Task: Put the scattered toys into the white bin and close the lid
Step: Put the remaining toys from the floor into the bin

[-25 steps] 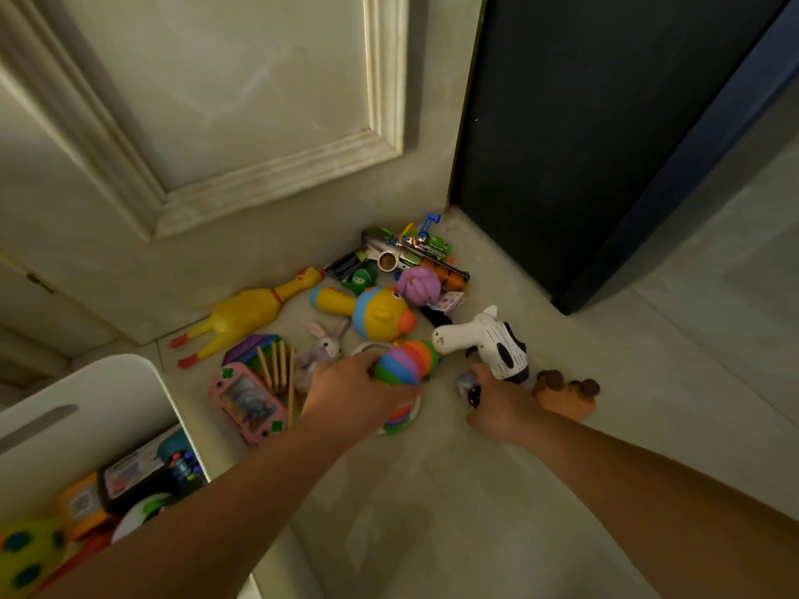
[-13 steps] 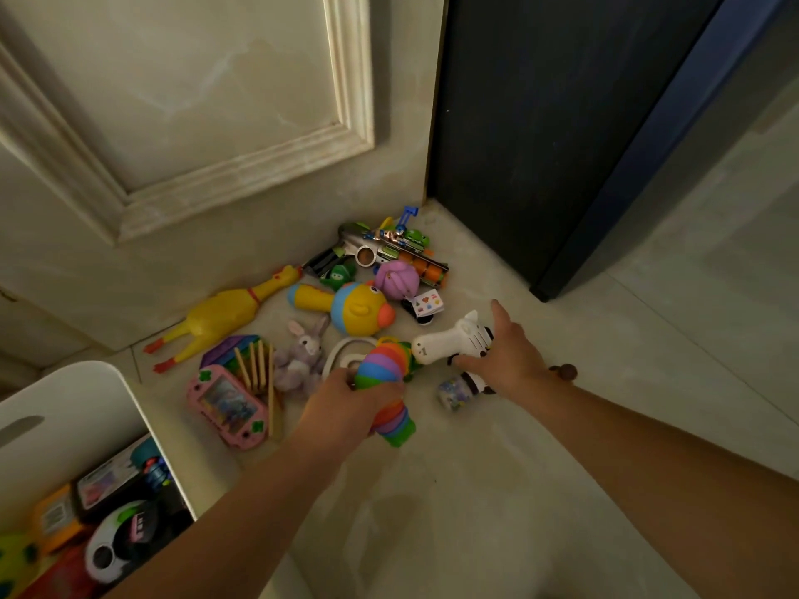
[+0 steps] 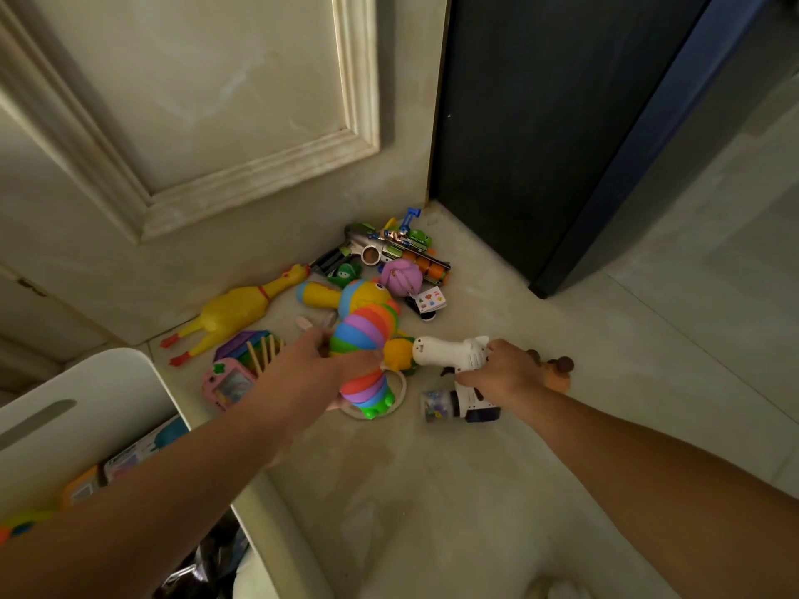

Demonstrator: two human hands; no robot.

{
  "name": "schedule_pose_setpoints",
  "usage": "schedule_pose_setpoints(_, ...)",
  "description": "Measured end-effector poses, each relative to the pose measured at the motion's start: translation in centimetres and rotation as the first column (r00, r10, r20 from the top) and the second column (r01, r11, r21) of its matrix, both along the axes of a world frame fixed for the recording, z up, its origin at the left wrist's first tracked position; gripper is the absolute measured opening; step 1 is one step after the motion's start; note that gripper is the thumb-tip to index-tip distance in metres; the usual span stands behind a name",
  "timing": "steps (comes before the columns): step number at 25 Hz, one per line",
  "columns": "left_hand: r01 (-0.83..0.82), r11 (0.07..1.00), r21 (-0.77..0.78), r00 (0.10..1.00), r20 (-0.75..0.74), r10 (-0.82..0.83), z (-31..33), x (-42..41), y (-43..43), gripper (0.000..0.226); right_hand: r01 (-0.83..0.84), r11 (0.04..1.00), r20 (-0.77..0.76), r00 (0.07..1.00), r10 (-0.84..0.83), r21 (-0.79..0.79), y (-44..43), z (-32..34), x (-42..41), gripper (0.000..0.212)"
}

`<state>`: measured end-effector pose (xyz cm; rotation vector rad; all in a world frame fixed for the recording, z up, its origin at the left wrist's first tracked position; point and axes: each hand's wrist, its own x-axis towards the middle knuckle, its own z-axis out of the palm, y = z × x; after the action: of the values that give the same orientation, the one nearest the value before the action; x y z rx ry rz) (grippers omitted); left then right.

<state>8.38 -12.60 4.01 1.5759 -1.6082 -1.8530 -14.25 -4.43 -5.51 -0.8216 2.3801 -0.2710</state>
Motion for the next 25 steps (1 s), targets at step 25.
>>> schedule_pose_setpoints(25,-0.469,0.786,-0.404,0.794,0.196,0.575,0.9,28.8,8.9,0.049,-0.461,0.779,0.113,0.827,0.551,-0.424,-3.6,13.9,31.1,0.044)
